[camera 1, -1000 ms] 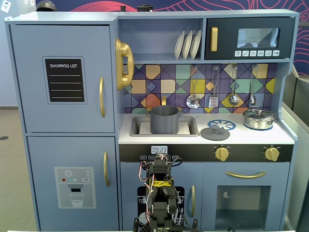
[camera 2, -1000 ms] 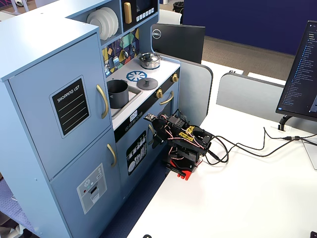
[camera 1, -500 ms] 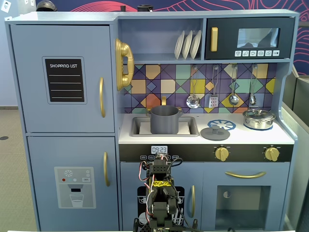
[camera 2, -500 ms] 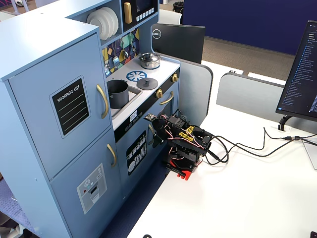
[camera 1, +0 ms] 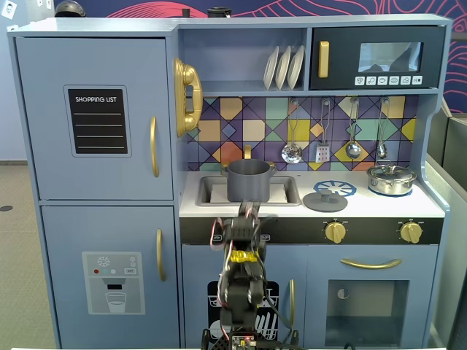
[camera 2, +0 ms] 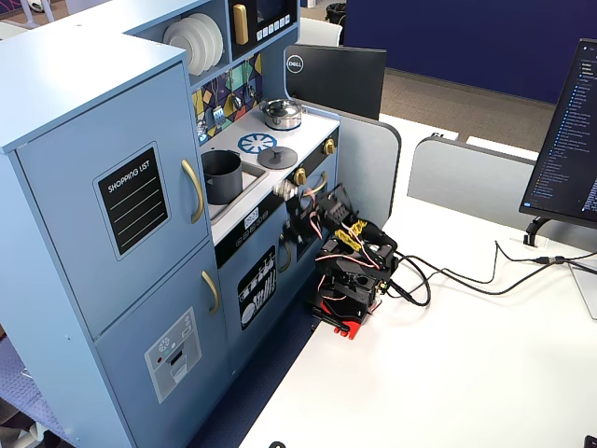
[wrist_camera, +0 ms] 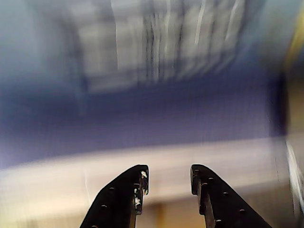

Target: Pick up the lid from the counter and put it on the gray recipient

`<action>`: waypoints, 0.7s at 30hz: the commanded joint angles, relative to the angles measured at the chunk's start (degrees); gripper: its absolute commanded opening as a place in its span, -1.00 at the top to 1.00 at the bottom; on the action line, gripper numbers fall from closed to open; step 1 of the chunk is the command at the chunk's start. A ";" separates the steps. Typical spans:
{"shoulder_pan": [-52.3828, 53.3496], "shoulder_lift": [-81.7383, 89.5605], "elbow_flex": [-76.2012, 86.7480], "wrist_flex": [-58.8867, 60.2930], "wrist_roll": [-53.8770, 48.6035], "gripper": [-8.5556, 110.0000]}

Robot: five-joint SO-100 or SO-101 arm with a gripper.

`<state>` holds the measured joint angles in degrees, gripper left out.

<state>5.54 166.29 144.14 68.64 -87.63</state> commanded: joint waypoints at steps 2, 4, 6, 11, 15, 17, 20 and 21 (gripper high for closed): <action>10.28 -4.66 -14.06 -13.27 -6.59 0.86; 15.38 -4.75 -14.06 -21.62 -6.33 0.86; 20.48 -5.54 -11.07 -34.10 -6.42 0.86; 29.00 -10.72 -4.13 -60.82 -3.69 0.68; 30.67 -14.15 -0.88 -71.81 -2.55 0.50; 30.85 -16.35 -0.62 -73.48 -2.99 0.48; 31.03 -20.92 -1.67 -75.67 -2.90 0.45; 31.11 -22.68 -2.29 -76.03 -2.90 0.43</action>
<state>35.42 148.36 144.23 -3.43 -91.14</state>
